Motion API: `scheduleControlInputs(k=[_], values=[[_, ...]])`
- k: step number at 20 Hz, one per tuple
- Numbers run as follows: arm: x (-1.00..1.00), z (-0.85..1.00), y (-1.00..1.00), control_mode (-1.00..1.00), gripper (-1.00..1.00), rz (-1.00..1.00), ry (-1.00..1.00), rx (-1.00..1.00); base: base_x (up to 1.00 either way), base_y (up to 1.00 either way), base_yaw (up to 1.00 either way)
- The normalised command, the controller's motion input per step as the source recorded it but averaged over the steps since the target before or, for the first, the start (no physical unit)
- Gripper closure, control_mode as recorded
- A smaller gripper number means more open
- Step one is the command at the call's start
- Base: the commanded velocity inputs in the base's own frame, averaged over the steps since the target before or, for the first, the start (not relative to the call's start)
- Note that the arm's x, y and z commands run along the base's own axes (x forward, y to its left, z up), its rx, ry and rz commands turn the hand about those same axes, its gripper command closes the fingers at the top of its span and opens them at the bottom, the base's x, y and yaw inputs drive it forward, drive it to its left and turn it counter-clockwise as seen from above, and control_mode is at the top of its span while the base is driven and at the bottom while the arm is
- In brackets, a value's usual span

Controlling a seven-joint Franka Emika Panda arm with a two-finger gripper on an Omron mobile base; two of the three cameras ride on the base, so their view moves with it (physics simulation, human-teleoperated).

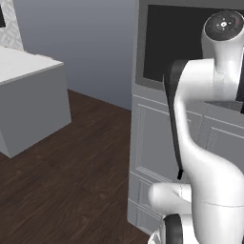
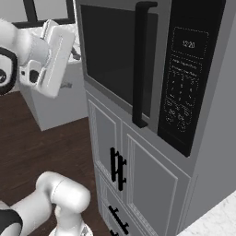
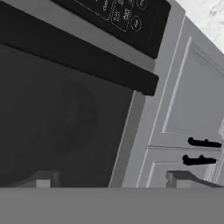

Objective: Pick the broccoli from the sink and place it in the bowl. Then pick the bowl and place it in the microwave. Then close the microwave door and press the start button.

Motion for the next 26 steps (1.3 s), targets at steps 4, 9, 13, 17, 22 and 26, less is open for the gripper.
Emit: scheduleControlInputs(k=[4,9,13,17,22,26], values=[[-0.92,-0.17,0.0,-1.0,1.0,0.02,0.29,-0.38,0.0,0.0,0.0],[-0.77,-0.03,-0.03,-1.0,1.0,0.03,0.38,-0.38,0.0,0.0,0.0],[-0.62,-0.27,-0.17,-1.0,1.0,0.17,0.15,-0.32,0.0,0.0,0.0],[-0.55,-0.29,-0.04,-1.0,1.0,0.17,0.07,-0.4,0.0,0.0,0.0],[-0.21,-0.21,-0.03,-1.0,1.0,0.13,0.05,-0.4,0.0,0.0,0.0],[-0.08,-0.16,-0.05,-1.0,1.0,0.07,0.0,-0.32,0.0,0.0,0.0]])
